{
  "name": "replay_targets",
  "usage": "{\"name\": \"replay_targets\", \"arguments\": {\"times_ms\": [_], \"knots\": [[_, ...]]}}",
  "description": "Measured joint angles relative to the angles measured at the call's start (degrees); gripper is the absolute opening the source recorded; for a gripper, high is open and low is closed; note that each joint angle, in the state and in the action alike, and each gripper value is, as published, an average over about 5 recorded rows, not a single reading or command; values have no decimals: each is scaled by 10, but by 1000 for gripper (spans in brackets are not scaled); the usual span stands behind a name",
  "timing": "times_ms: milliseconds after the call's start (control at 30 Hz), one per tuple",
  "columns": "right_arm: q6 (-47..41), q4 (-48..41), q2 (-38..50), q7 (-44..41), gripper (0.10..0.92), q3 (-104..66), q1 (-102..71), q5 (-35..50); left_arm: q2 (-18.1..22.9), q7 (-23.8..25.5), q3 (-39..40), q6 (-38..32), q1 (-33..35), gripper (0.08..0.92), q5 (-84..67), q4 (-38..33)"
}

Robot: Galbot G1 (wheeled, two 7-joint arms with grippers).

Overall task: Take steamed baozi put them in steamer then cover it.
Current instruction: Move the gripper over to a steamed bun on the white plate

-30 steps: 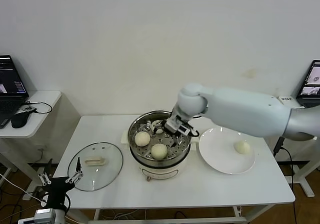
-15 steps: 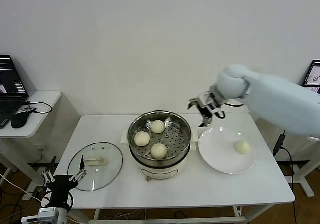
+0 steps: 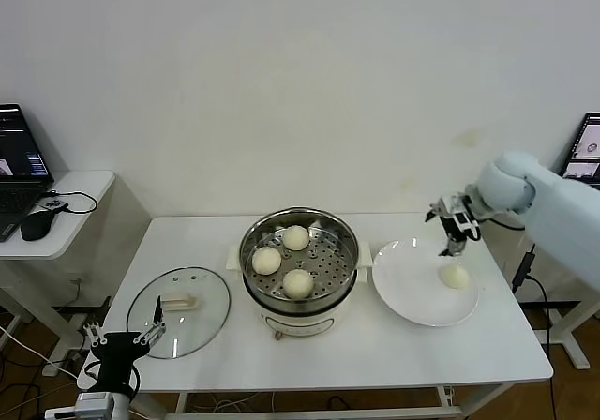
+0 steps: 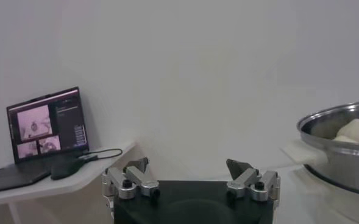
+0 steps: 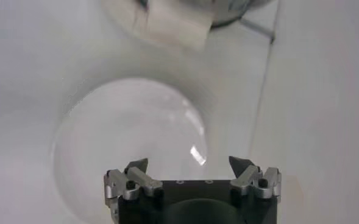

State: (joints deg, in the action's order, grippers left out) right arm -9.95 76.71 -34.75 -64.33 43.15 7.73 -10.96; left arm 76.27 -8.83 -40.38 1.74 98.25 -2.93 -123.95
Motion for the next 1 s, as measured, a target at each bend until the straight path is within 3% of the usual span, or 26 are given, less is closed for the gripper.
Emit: {"name": "replay_targets", "arguments": {"times_ms": [1000], "knots": [[34,-228,-118,28,823,-164,-159,-171,-4,0,-1,3,-13,823,0,25]]}}
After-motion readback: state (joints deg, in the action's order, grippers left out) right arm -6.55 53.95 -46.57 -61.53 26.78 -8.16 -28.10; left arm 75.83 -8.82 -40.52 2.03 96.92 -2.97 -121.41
